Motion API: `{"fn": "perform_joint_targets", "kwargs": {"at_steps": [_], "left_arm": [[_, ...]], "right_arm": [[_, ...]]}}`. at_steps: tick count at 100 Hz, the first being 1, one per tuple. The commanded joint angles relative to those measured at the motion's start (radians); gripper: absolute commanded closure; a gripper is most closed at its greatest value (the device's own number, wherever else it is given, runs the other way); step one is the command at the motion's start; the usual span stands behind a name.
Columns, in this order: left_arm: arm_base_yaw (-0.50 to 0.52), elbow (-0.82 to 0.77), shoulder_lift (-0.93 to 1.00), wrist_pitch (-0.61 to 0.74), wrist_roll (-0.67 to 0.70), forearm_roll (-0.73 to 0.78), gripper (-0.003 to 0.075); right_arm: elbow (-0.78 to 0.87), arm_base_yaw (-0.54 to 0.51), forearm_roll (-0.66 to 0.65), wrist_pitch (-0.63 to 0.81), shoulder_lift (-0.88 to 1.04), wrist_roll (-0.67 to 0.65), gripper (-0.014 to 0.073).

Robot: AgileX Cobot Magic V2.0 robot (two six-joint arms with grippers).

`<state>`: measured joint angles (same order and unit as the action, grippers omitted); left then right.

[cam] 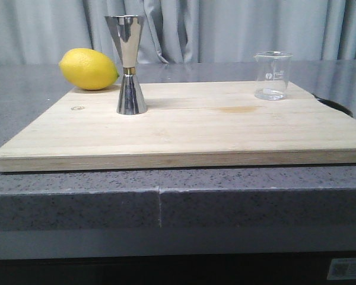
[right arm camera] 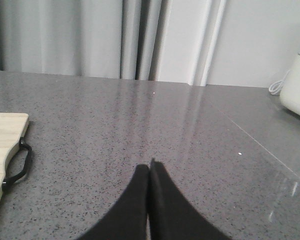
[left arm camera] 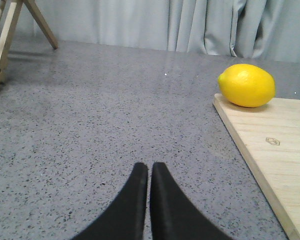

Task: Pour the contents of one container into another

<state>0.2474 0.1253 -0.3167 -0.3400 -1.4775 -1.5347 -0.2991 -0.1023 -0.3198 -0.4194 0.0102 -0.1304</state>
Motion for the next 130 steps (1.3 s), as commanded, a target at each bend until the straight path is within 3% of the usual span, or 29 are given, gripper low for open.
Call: {"fn": "perform_joint_targets", "kwargs": {"at_steps": [1,97,115,125,130], "left_arm": [[0.001,0.029,-0.005,-0.012,0.011,-0.035,0.0739],[0.001,0.029,-0.005,0.014,0.011,-0.037,0.0739],[0.001,0.029,-0.005,0.050,0.011,-0.112,0.0739],[0.001,0.029,-0.005,0.037,0.015,0.003,0.0739],[0.001,0.029,-0.004,0.033,0.101,0.094,0.0739]], "right_arm": [[-0.023,-0.005,-0.011,0.081,-0.009,0.006,0.0666],[-0.023,-0.005,-0.011,0.081,-0.009,0.006,0.0666],[-0.023,-0.005,-0.011,0.081,-0.009,0.006,0.0665],[-0.023,-0.005,-0.011,0.081,-0.009,0.006,0.0666],[-0.023,-0.005,-0.011,0.081,-0.009,0.006,0.0666]]}}
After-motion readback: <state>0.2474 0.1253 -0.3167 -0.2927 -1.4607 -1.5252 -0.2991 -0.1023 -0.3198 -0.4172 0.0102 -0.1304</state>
